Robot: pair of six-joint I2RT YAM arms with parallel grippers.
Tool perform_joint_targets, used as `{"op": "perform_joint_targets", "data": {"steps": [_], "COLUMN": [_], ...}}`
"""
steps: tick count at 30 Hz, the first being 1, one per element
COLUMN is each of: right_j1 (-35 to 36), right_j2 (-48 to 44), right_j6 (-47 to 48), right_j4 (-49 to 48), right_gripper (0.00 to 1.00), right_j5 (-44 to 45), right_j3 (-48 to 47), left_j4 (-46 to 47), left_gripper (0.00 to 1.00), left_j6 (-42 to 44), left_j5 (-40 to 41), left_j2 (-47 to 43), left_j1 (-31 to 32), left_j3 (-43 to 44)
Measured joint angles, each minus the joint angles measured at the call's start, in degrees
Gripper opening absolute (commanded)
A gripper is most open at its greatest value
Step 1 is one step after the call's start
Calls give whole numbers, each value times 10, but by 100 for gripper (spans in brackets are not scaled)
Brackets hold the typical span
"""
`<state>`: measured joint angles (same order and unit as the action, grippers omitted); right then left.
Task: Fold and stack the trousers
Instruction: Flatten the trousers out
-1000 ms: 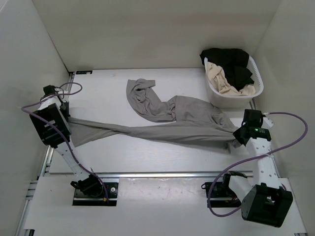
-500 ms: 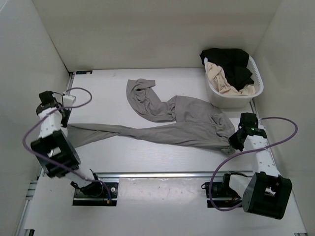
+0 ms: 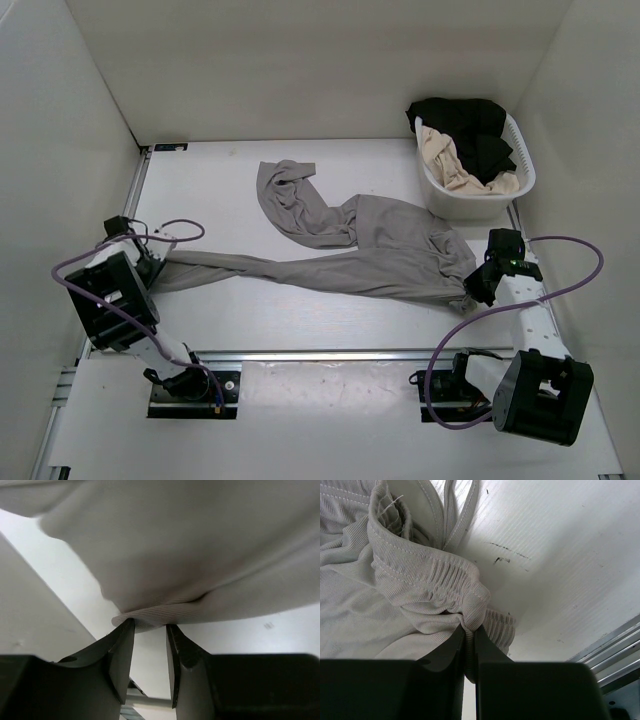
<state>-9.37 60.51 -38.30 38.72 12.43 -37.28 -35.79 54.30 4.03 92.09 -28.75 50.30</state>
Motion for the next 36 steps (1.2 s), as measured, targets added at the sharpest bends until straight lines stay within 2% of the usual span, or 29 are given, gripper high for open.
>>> {"op": "perform_joint_targets", "data": {"steps": [8, 17, 27, 28, 29, 30, 31, 36], "right_j1": [0, 0, 0, 0, 0, 0, 0, -6], "right_j2": [2, 10, 20, 20, 20, 21, 22, 61], "right_j6": [15, 26, 30, 30, 30, 30, 30, 43], "right_j4": [-1, -2, -3, -3, -3, -3, -3, 8], "right_gripper": [0, 0, 0, 0, 0, 0, 0, 0], "right_j5": [-2, -5, -6, -6, -6, -6, -6, -10], "right_j3": [-1, -1, -13, -13, -13, -13, -14, -67], "left_j4": [47, 49, 39, 38, 37, 31, 25, -17], "left_gripper": [40, 44, 44, 40, 31, 17, 14, 14], "left_j6": [-30, -12, 11, 12, 11, 5, -4, -39], "left_j5": [17, 5, -5, -3, -2, -1, 1, -4], "left_j2": [17, -51, -1, 1, 4, 12, 23, 88], "left_j1": [3, 12, 12, 12, 13, 13, 13, 14], "left_j3": [7, -8, -11, -9, -6, 1, 11, 109]}}
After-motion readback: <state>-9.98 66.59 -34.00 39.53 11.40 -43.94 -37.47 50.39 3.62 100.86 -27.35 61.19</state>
